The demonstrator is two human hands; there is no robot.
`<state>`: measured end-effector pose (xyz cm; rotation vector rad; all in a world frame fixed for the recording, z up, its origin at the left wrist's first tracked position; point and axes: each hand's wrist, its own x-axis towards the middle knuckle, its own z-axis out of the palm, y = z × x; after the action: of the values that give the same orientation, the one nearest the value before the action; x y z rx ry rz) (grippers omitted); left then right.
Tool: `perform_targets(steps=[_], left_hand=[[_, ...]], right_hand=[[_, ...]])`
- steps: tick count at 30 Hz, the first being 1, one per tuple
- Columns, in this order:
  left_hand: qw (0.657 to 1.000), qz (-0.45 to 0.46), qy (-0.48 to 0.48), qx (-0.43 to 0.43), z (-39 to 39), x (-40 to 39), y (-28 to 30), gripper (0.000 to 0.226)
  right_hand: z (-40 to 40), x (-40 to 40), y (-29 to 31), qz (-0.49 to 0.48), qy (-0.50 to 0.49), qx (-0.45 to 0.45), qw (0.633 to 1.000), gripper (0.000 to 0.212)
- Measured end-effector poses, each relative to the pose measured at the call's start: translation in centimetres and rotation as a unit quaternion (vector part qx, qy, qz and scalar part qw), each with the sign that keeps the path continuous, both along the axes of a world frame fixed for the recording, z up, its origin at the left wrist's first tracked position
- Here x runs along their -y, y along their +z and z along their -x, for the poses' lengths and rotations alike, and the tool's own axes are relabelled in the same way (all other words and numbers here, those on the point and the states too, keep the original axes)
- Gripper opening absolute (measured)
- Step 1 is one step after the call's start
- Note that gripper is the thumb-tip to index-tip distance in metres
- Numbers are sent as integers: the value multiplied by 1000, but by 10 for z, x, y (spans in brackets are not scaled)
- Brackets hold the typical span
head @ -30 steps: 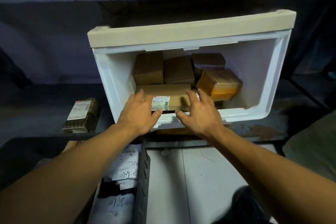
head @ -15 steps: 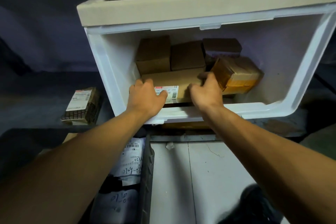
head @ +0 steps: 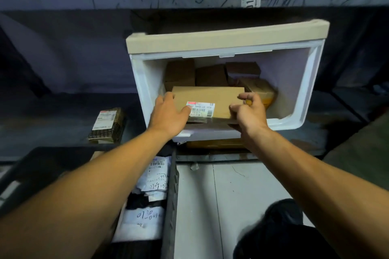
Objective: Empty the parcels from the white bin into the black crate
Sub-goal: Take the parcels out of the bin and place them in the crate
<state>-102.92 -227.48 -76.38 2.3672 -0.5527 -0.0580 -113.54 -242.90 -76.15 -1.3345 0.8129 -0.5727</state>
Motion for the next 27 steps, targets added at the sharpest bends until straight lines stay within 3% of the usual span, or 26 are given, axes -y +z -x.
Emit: perform_targets(steps=[8, 13, 20, 27], left_hand=[[992, 96, 32, -81, 61, -83, -9, 58], [988, 105, 50, -100, 77, -132, 3, 61], [959, 224, 72, -157, 107, -137, 11, 64], [957, 221, 105, -153, 111, -156, 4, 62]], right_hand=[[65, -57, 0, -45, 56, -25, 997, 34], [76, -92, 5, -33, 111, -40, 992, 32], [95, -106, 23, -17, 97, -42, 994, 34], [104, -142, 11, -9, 119, -51, 992, 32]])
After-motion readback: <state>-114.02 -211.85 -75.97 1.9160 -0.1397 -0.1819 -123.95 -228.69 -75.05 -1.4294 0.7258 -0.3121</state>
